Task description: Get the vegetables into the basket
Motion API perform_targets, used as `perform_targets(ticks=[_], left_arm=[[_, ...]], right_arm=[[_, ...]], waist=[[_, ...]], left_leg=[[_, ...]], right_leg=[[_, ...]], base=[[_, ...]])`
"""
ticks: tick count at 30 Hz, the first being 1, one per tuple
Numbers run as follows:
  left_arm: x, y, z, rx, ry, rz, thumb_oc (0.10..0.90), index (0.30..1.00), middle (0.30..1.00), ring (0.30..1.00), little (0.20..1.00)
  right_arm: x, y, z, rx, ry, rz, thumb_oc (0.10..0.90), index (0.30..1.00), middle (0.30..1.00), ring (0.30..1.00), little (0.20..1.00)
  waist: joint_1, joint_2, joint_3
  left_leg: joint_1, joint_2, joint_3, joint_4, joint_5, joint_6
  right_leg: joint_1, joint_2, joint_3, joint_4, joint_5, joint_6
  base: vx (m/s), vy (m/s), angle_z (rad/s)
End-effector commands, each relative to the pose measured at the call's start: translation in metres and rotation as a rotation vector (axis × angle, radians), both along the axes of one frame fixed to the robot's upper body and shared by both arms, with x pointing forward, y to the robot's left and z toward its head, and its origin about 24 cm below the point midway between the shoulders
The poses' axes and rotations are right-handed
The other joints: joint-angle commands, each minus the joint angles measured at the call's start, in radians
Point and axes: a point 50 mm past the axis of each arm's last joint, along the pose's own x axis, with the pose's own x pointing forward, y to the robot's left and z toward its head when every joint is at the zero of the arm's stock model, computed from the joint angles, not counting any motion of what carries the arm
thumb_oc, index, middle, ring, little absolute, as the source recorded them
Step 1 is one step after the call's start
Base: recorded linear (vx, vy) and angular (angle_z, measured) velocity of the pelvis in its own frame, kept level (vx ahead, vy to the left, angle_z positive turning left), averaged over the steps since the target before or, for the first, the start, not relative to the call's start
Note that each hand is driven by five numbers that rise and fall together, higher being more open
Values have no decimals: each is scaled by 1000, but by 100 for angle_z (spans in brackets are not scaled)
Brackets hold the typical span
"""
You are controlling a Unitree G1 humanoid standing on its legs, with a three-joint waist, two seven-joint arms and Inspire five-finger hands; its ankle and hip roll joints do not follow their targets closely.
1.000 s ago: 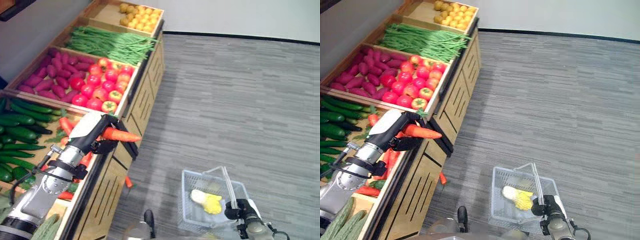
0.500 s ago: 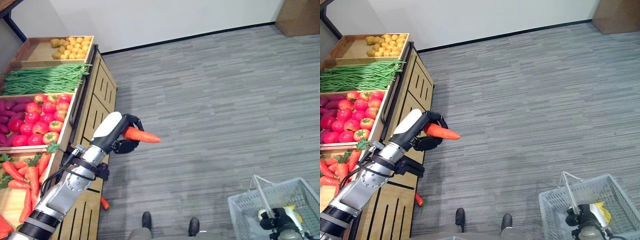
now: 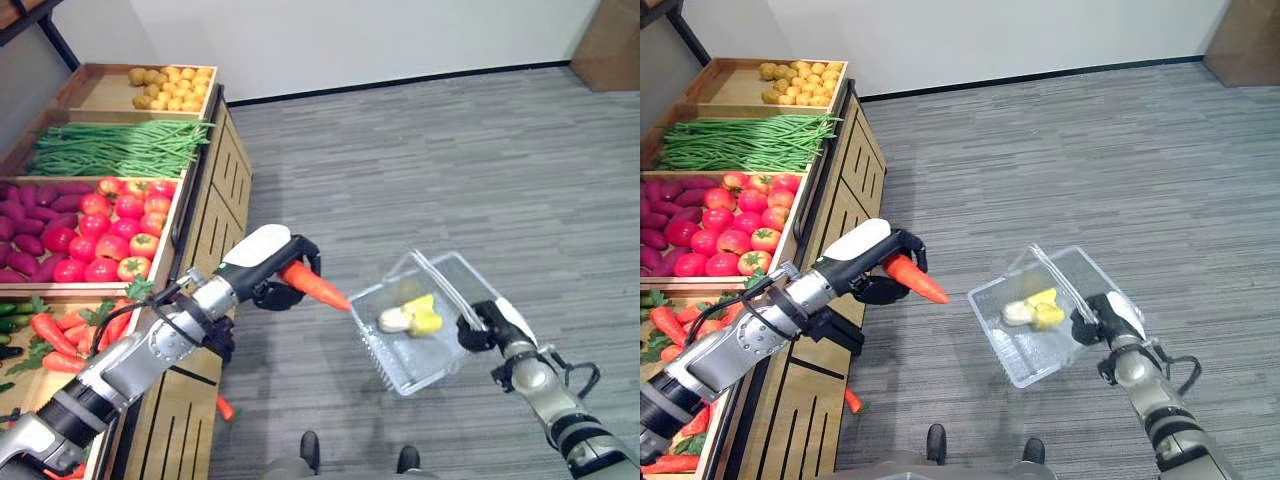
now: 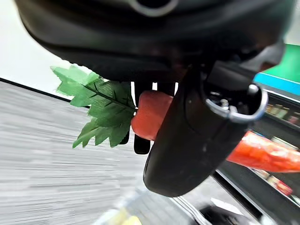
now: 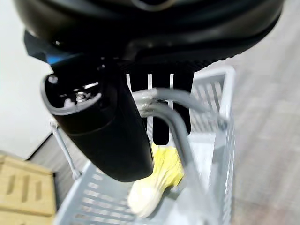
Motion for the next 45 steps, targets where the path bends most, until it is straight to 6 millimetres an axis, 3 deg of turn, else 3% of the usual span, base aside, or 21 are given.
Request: perform_targets(ticks=[1,5,9,11,16,27,39,40,41,44,45], left_arm=[[6,-12,37,-25,-179,-93,400,300,300,300,300],[14,-27,28,114,-194,-160,400,300,300,300,300],[15,-36,13,229,-199,-210,400,300,300,300,300],[24,-32,-9,267,-178,-130,400,300,300,300,300],[42,-15,-38,289,-169,72,400,300,300,300,300],[52,13,-59,355,-147,259,400,300,300,300,300],[49,43,-84,441,-89,387,400,300,300,300,300],[49,44,-85,452,-89,389,575,544,544,544,544],[49,44,-85,452,-89,389,606,588,588,588,588],[48,48,-88,470,-81,416,900,1000,1000,1000,1000],[47,50,-90,474,-80,428,900,1000,1000,1000,1000]], right_arm=[[48,7,80,-78,-325,128,400,300,300,300,300],[73,30,108,-136,-380,229,400,300,300,300,300],[80,51,122,-94,-426,311,400,300,300,300,300],[78,69,126,42,-437,372,400,300,300,300,300],[71,100,126,249,-446,462,400,300,300,300,300],[51,138,130,498,-405,635,400,300,300,300,300],[29,165,169,713,-501,828,400,300,300,300,300],[27,166,172,716,-502,845,400,300,300,300,300],[27,166,172,716,-502,845,400,300,300,300,300],[24,165,174,728,-505,857,400,300,300,300,300],[22,165,173,727,-504,857,400,300,300,300,300]], waist=[[-8,-67,-75],[-10,-67,-83],[-19,-67,-86],[-27,-72,-92],[-37,-77,-98],[-53,-82,-105],[-64,-82,-106],[-64,-82,-106],[-64,-82,-106],[-64,-84,-105],[-64,-84,-105]], left_leg=[[-3,67,16,1,-11,-65],[-2,72,22,1,-12,-68],[3,73,31,1,-17,-68],[8,69,36,1,-22,-65],[13,67,50,1,-26,-63],[20,75,64,1,-26,-65],[22,80,78,1,-23,-67],[20,80,78,1,-23,-68],[20,80,78,1,-23,-68],[20,80,79,1,-23,-67],[19,80,79,1,-23,-67]], right_leg=[[7,-51,-11,0,-23,65],[4,-49,-5,0,-19,70],[3,-52,2,0,-19,73],[5,-55,8,0,-19,74],[3,-57,17,0,-18,73],[1,-52,28,0,-20,71],[-6,-51,37,0,-18,69],[-6,-51,37,0,-17,70],[-6,-51,37,0,-17,70],[-7,-51,36,0,-16,69],[-7,-50,37,0,-16,69]], base=[[0,0,0],[0,0,0],[6,17,-9],[6,19,-8],[3,5,-6],[3,-3,-2],[1,-2,-4],[0,0,0],[-1,-1,-3],[-2,1,-10],[-6,0,-4]])
